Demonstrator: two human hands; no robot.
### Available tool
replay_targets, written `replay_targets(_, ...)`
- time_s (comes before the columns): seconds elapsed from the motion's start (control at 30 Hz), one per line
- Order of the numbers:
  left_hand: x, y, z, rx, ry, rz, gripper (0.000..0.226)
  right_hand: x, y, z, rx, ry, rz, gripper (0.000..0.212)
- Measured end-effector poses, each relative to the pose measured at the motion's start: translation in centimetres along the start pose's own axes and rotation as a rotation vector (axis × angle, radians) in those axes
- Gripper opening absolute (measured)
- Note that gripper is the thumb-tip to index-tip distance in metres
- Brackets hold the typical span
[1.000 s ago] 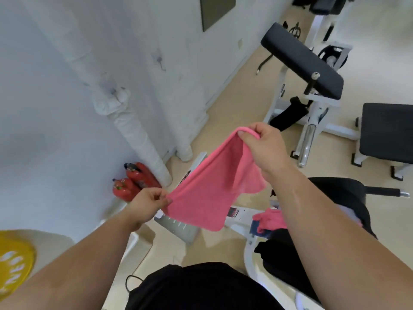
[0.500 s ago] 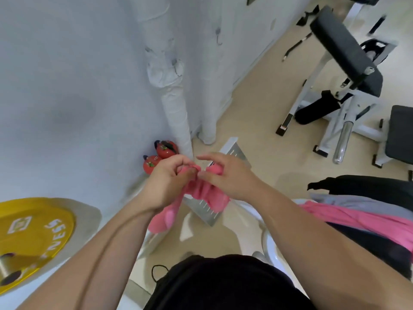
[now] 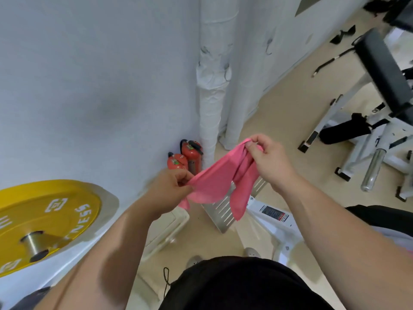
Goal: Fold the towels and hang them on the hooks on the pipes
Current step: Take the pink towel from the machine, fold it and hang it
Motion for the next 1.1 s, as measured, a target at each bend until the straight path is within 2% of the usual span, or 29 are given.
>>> replay_targets(0.13,0.7,-0.2,-0.1,-0.003,0.130,-0.033,0.034,2.1,0.9,-1.9,0.058,0.052,0.042,0.020)
replay_targets(0.3,3.3,0.3,0.6,-0.315,0.437,-0.119,0.023,5.2,2.8,-3.5,0.188,0.032,0.177,0.012)
replay_targets(0.4,5.7,2.2,2.6,-0.403,0.520,-0.164,0.017,6.5,3.2,-2.4,0.166,-0.119,0.174,0.014)
replay_targets(0.47,7.4,4.2,4.7,-0.414,0.520,-0.172,0.018,6.7,2.9,-1.6,0.186,-0.259,0.145,0.008)
replay_targets(0.57,10.4,7.6,8.5,-0.458,0.487,-0.125,0.020,6.9,2.4,-1.7,0.309,-0.462,0.125,0.011)
replay_targets(0.73,13.0,10.7,11.8,-0.495,0.518,-0.087,0.022,9.2,3.2,-3.9,0.472,-0.694,0.202,0.041)
replay_targets(0.8,13.3,11.4,12.9,-0.538,0.526,-0.091,0.024,10.4,3.3,-5.1,0.441,-0.705,0.145,0.040)
replay_targets(0.97,14.0,13.8,15.6,-0.611,0.465,-0.089,0.031,12.6,2.6,-7.9,0.304,-0.575,-0.075,0.013)
replay_targets(1.1,14.6,14.4,16.1,-0.600,0.437,-0.074,0.035,13.2,2.1,-9.2,0.172,-0.459,-0.280,0.013)
Point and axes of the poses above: each hand's wrist, its own x-axis towards the middle knuckle, its own z-axis out of the palm, y = z × x, the point moved 10 cm from there along x, towards the middle knuckle, and after that the axes turned 14 degrees about z, right-handed, at the moved point
